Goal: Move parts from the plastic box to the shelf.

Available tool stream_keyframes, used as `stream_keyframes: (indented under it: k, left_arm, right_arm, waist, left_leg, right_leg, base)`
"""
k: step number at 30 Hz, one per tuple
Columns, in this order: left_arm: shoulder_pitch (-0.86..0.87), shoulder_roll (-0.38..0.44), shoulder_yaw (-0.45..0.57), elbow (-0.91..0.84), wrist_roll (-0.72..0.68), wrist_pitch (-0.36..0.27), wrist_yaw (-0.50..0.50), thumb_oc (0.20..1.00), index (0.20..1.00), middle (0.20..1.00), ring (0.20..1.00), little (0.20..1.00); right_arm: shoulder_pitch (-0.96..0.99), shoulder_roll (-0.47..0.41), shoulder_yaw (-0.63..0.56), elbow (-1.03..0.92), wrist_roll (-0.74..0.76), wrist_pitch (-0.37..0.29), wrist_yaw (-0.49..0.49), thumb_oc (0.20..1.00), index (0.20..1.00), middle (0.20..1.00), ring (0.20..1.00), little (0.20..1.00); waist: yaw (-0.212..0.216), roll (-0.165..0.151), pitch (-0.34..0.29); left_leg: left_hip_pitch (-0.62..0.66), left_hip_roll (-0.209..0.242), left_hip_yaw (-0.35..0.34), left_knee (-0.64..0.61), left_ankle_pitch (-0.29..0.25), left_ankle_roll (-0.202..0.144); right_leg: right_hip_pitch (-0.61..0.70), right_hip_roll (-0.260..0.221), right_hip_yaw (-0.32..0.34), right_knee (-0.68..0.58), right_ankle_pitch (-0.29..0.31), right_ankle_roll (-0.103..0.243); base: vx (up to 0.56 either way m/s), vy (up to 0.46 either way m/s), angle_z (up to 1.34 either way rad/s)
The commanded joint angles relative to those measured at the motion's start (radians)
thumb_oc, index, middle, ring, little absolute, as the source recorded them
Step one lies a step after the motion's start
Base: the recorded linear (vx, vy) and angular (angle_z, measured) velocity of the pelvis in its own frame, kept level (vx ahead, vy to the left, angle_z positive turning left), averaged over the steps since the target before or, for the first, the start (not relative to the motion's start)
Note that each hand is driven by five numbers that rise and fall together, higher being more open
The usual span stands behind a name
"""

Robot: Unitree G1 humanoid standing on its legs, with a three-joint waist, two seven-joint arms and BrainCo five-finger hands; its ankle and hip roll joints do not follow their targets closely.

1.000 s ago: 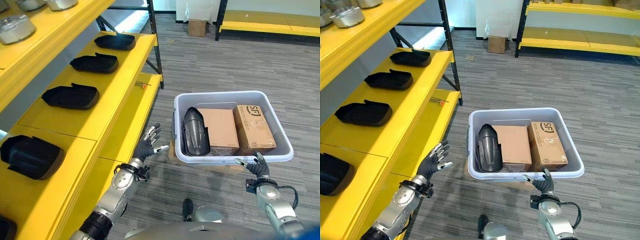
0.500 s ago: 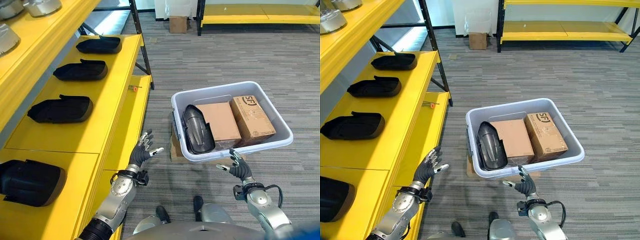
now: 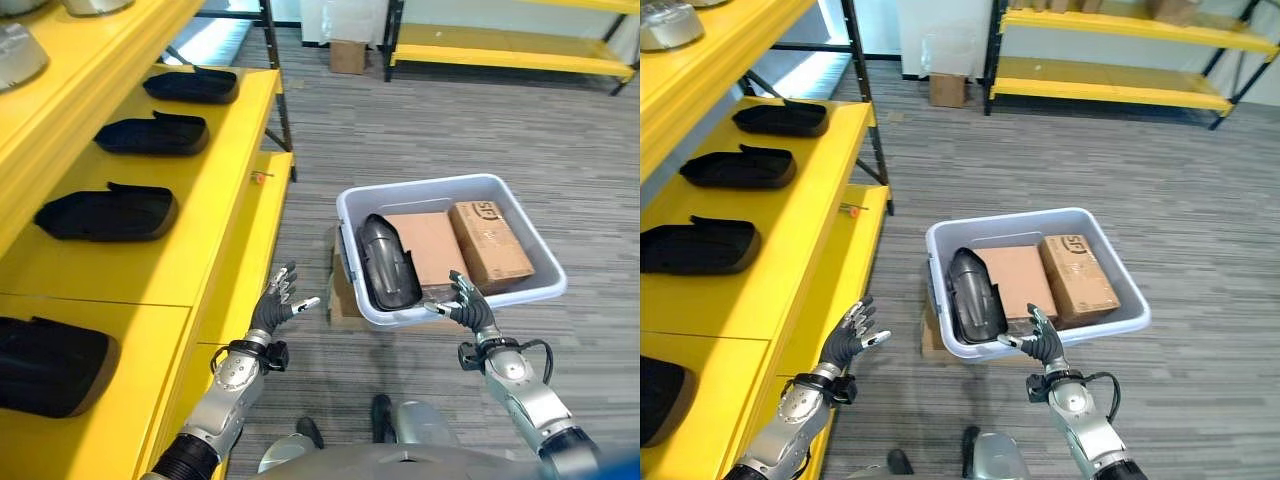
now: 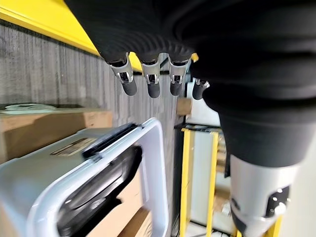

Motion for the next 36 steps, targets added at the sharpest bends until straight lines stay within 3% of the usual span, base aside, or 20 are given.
stream_keyframes:
  k: [1,5,7,9,10,12,17,23,27,28,34,35,36]
  left_arm:
    - [-0.009,0.016,-0.004,-0.051,0.057,-0.008,-0.028,1.000,1.000,1.000,1.000,1.000]
    - [-0.026,0.044,-0.040,-0.044,0.074,0.002,-0.027,1.000,1.000,1.000,1.000,1.000]
    - [-0.024,0.050,-0.045,-0.042,0.078,-0.010,-0.020,1.000,1.000,1.000,1.000,1.000]
    - [-0.017,0.051,-0.041,-0.048,0.078,-0.010,-0.011,1.000,1.000,1.000,1.000,1.000]
    - [-0.017,0.047,-0.040,-0.049,0.076,-0.001,0.008,1.000,1.000,1.000,1.000,1.000]
    - [-0.016,0.041,-0.032,-0.052,0.042,0.010,0.017,1.000,1.000,1.000,1.000,1.000]
    - [0.019,0.009,-0.009,-0.089,0.003,0.017,-0.003,1.000,1.000,1.000,1.000,1.000]
    - [0.011,-0.008,-0.011,-0.085,0.017,0.011,-0.003,1.000,1.000,1.000,1.000,1.000]
    - [-0.048,-0.020,-0.024,-0.051,0.021,-0.010,0.022,1.000,1.000,1.000,1.000,1.000]
    - [-0.063,-0.025,-0.026,-0.047,0.012,-0.016,0.035,1.000,1.000,1.000,1.000,1.000]
    - [-0.091,-0.028,-0.011,-0.033,-0.002,-0.036,0.088,1.000,1.000,1.000,1.000,1.000]
    - [-0.098,-0.033,-0.005,-0.031,-0.025,-0.038,0.091,1.000,1.000,1.000,1.000,1.000]
    - [-0.102,-0.035,-0.004,-0.031,-0.028,-0.037,0.086,1.000,1.000,1.000,1.000,1.000]
  right_arm:
    - [-0.003,0.034,0.008,-0.016,-0.036,-0.069,-0.025,1.000,1.000,1.000,1.000,1.000]
    - [0.011,0.039,0.009,-0.016,-0.059,-0.054,-0.016,1.000,1.000,1.000,1.000,1.000]
    - [0.015,0.044,0.012,-0.011,-0.068,-0.055,-0.008,1.000,1.000,1.000,1.000,1.000]
    - [0.020,0.033,0.012,-0.014,-0.068,-0.052,-0.001,1.000,1.000,1.000,1.000,1.000]
    - [0.017,0.023,0.013,-0.006,-0.058,-0.053,0.001,1.000,1.000,1.000,1.000,1.000]
    - [0.010,0.005,0.014,-0.006,-0.056,-0.051,0.006,1.000,1.000,1.000,1.000,1.000]
    - [0.013,-0.035,-0.002,-0.029,-0.068,-0.034,0.032,1.000,1.000,1.000,1.000,1.000]
    - [-0.013,-0.072,-0.006,-0.036,-0.067,-0.032,0.038,1.000,1.000,1.000,1.000,1.000]
    - [-0.042,-0.083,0.000,-0.013,-0.046,-0.049,0.022,1.000,1.000,1.000,1.000,1.000]
    - [-0.042,-0.085,-0.003,-0.008,-0.058,-0.061,0.028,1.000,1.000,1.000,1.000,1.000]
    - [-0.038,-0.088,-0.025,0.011,-0.085,-0.090,0.057,1.000,1.000,1.000,1.000,1.000]
    - [-0.024,-0.094,-0.036,-0.002,-0.089,-0.084,0.061,1.000,1.000,1.000,1.000,1.000]
    - [-0.019,-0.095,-0.037,-0.009,-0.092,-0.084,0.056,1.000,1.000,1.000,1.000,1.000]
  waist:
    - [0.014,-0.014,0.003]
    - [-0.010,-0.021,-0.006]
    - [-0.012,-0.019,-0.007]
    - [-0.007,-0.017,-0.008]
    - [0.000,-0.013,-0.014]
    - [0.001,-0.008,-0.025]
    - [0.001,-0.005,-0.044]
    - [-0.004,0.005,-0.050]
    - [-0.028,0.028,-0.022]
    - [-0.040,0.038,-0.012]
    - [-0.063,0.064,0.008]
    - [-0.073,0.070,0.015]
    - [-0.074,0.071,0.020]
  left_leg:
    - [0.005,-0.027,-0.080,0.004,-0.029,-0.002]
    - [0.025,0.009,-0.101,0.006,-0.046,-0.028]
    - [0.033,0.028,-0.094,0.004,-0.049,-0.038]
    - [0.026,0.055,-0.073,0.014,-0.021,-0.055]
    - [0.014,0.080,-0.069,0.029,-0.003,-0.072]
    - [0.020,0.099,-0.082,0.028,-0.001,-0.092]
    - [0.018,0.142,-0.079,0.009,0.056,-0.123]
    - [-0.002,0.188,-0.100,0.039,0.087,-0.145]
    - [-0.048,0.232,-0.095,0.126,0.137,-0.158]
    - [-0.047,0.237,-0.101,0.150,0.128,-0.170]
    - [-0.069,0.230,-0.097,0.244,0.120,-0.163]
    - [-0.105,0.247,-0.047,0.347,0.152,-0.178]
    - [-0.128,0.258,-0.043,0.384,0.176,-0.188]
  right_leg:
    - [0.078,-0.107,-0.016,-0.094,0.164,0.026]
    - [0.070,-0.212,0.107,-0.327,0.360,0.073]
    - [0.062,-0.230,0.118,-0.347,0.381,0.081]
    - [0.095,-0.232,0.081,-0.390,0.356,0.071]
    - [0.141,-0.208,0.043,-0.425,0.301,0.055]
    - [0.170,-0.183,0.032,-0.428,0.246,0.051]
    - [0.222,-0.131,0.006,-0.446,0.176,0.005]
    - [0.236,-0.082,-0.001,-0.412,0.111,-0.054]
    - [0.205,-0.058,0.007,-0.343,0.063,-0.098]
    - [0.199,-0.058,0.013,-0.314,0.032,-0.101]
    - [0.166,-0.056,0.014,-0.232,-0.022,-0.136]
    - [0.182,-0.051,-0.013,-0.243,-0.031,-0.155]
    - [0.190,-0.048,-0.017,-0.249,-0.034,-0.161]
  base:
    - [0.04,-0.336,-0.05]
    - [0.05,-0.365,0.03]
    - [0.00,-0.307,0.22]
    - [0.00,-0.382,0.33]
    - [0.11,-0.418,0.25]
    - [0.07,-0.306,0.09]
    - [0.04,-0.213,-0.12]
    - [0.06,-0.183,-0.05]
    - [0.02,-0.127,-0.10]
    - [0.06,-0.136,-0.11]
    - [0.06,-0.084,-0.03]
    - [0.07,-0.112,0.01]
    - [0.07,-0.109,0.08]
